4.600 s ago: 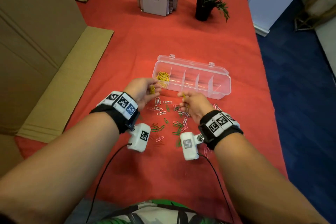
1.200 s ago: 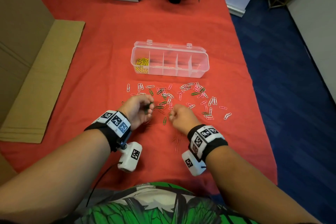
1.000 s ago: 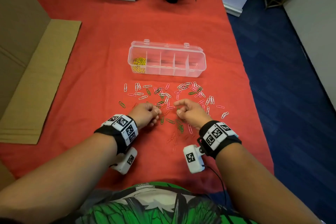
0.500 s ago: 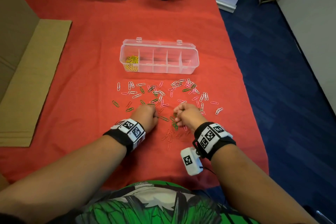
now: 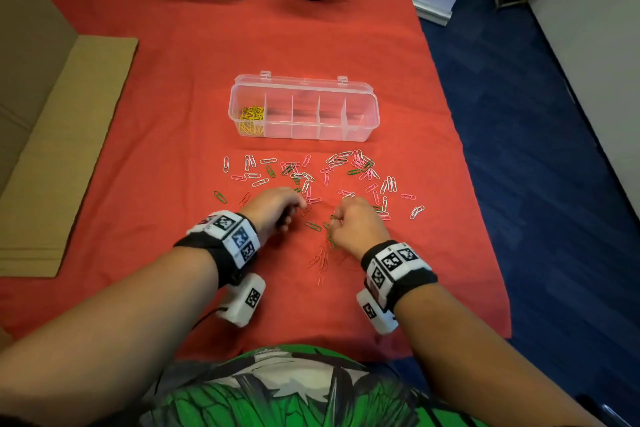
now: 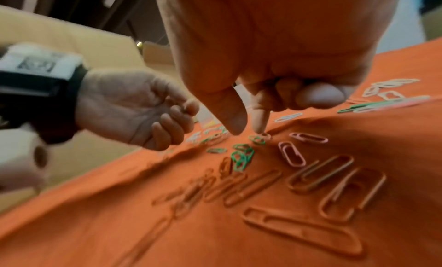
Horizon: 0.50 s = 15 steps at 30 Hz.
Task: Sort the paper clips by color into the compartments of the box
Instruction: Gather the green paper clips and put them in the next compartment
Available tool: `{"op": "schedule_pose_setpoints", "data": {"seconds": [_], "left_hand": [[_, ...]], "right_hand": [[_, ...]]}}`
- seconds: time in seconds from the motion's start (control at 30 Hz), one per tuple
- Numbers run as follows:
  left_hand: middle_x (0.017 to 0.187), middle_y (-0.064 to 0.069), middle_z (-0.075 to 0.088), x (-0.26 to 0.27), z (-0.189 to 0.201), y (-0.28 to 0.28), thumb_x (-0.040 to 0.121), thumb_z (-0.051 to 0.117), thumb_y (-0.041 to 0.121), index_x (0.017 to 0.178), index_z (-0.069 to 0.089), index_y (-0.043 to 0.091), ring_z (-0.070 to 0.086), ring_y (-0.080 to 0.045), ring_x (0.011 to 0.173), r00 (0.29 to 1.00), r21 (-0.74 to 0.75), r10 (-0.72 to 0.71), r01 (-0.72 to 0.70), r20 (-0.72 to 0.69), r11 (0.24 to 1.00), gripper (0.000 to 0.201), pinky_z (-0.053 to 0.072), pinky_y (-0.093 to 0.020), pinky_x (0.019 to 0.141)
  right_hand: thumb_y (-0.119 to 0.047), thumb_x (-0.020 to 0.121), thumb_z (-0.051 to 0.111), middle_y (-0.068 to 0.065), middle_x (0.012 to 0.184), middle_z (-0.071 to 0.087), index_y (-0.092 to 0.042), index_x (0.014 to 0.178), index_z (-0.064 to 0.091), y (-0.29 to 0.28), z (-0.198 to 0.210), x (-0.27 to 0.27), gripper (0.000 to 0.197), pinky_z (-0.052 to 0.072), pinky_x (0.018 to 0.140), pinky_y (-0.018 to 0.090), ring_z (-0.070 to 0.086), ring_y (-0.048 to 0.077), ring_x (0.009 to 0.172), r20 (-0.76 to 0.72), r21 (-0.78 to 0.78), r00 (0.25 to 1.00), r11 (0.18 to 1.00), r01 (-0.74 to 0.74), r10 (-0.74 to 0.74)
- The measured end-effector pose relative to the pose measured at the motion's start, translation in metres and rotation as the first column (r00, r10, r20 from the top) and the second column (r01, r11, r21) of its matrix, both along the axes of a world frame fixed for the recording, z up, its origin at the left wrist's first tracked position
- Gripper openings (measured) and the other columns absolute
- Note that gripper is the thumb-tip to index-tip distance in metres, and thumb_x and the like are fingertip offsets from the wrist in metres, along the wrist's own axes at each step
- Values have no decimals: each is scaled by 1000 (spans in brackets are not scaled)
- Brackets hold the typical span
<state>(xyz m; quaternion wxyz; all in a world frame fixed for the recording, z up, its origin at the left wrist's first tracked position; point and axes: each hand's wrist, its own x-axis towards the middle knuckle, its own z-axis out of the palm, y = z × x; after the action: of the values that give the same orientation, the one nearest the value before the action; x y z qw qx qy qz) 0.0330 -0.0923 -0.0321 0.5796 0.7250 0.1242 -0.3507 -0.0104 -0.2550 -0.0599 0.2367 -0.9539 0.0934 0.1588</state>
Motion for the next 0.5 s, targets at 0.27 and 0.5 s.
{"op": "schedule_pose_setpoints", "data": {"seconds": [0.27,0.5], "left_hand": [[102,-9,61,-15,-32,0,80,63,27,100,64,15,57,-27,101,591,710,-714,311,375,631,24,45,-32,87],[77,-6,58,-12,-23,-1,85,50,22,70,48,19,54,-24,76,776,483,-523,327,353,812,16,44,-33,71]], "right_hand": [[-15,83,50,16,113,54,-5,109,52,9,-4,-3,28,44,91,40,53,35,107,88,-291,976,942,-166,199],[-12,85,56,2,77,57,-21,72,49,-15,5,13,18,37,69,26,53,23,77,-48,274,985,946,173,-167]]}}
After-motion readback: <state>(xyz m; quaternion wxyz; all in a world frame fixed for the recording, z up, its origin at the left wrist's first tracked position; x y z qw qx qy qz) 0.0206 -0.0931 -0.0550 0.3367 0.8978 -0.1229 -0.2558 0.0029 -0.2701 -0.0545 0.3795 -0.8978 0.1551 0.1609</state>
